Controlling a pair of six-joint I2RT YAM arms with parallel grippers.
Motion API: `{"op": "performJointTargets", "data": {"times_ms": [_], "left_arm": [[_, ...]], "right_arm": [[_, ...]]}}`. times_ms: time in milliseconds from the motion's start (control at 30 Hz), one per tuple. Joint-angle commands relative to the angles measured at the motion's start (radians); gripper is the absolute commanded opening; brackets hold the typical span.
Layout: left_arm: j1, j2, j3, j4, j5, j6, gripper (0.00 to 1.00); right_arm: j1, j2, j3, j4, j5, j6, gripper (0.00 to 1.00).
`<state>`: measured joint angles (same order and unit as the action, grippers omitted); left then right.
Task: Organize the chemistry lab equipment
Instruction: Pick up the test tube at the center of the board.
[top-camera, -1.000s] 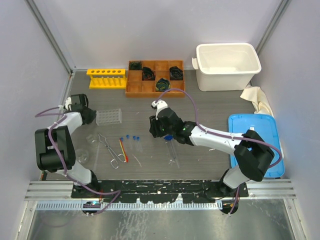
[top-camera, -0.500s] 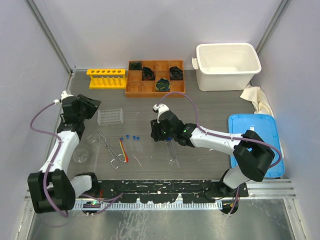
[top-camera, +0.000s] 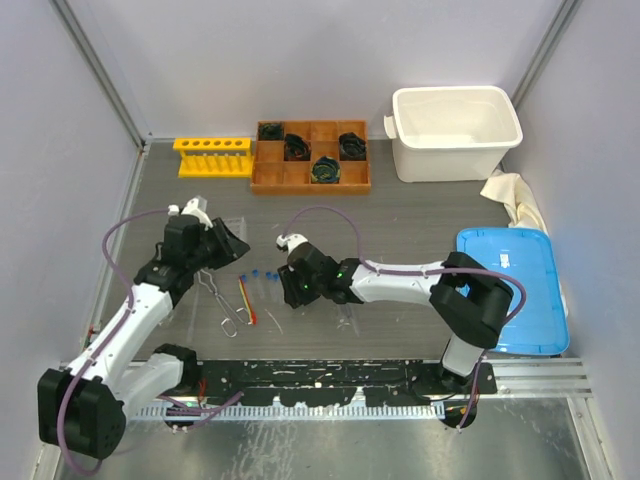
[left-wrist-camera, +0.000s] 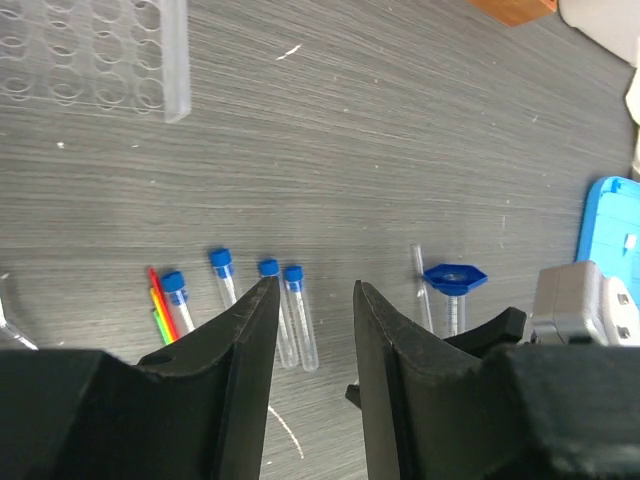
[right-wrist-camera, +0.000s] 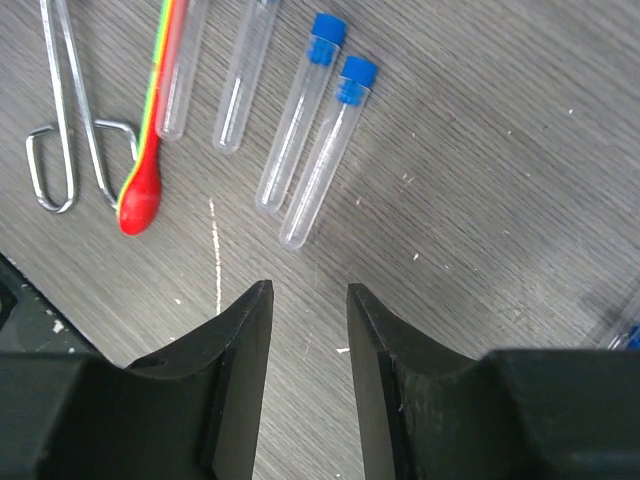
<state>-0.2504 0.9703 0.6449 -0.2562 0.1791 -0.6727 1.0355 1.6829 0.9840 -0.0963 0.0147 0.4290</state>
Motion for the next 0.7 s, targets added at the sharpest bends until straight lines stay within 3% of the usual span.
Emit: {"op": "performJointTargets", "data": {"times_ms": [0, 667], "left_arm": [[0.003, -0.065, 0.024, -0.058, -0.069, 0.055, 0.37], [0.003, -0.022, -0.001, -0.038, -0.033, 0.064, 0.38]], "right_arm": [[-0.006, 0.020, 0.041, 0.026, 0.018, 0.040, 0.41], [0.001, 0.150, 0.166, -0.015, 0.008, 0.011, 0.41]]}}
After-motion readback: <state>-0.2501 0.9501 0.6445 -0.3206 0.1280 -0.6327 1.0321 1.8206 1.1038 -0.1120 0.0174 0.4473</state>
